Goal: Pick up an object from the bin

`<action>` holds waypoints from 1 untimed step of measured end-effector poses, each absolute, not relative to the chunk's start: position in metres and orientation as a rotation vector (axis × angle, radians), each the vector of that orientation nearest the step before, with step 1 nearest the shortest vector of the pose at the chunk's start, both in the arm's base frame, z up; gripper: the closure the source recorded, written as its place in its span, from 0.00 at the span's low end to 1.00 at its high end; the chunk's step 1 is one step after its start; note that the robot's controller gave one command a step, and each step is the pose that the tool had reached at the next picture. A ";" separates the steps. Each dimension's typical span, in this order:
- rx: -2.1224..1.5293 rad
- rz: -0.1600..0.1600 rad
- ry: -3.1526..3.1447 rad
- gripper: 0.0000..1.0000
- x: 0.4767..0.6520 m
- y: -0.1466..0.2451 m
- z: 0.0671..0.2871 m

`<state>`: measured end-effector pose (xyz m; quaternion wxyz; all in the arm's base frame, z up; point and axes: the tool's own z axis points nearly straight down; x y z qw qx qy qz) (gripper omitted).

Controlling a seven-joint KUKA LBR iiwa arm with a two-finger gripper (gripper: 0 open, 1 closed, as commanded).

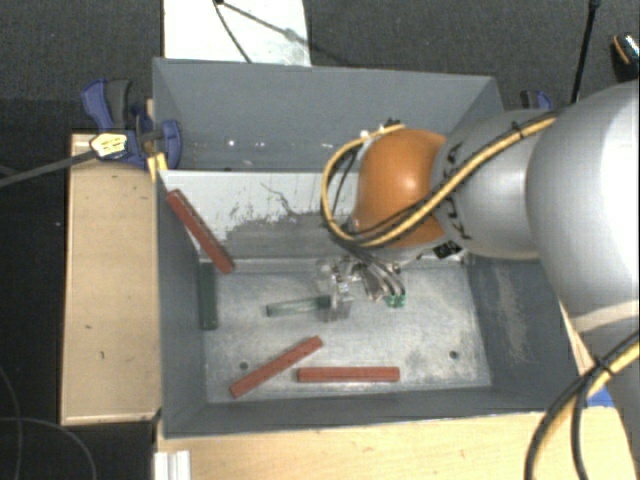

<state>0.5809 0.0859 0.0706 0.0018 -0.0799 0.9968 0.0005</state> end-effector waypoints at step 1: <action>-0.341 0.004 3.113 1.00 0.559 0.134 0.209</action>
Offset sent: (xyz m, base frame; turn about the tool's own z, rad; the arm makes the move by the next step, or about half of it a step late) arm -0.0238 0.0463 0.1335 -0.0533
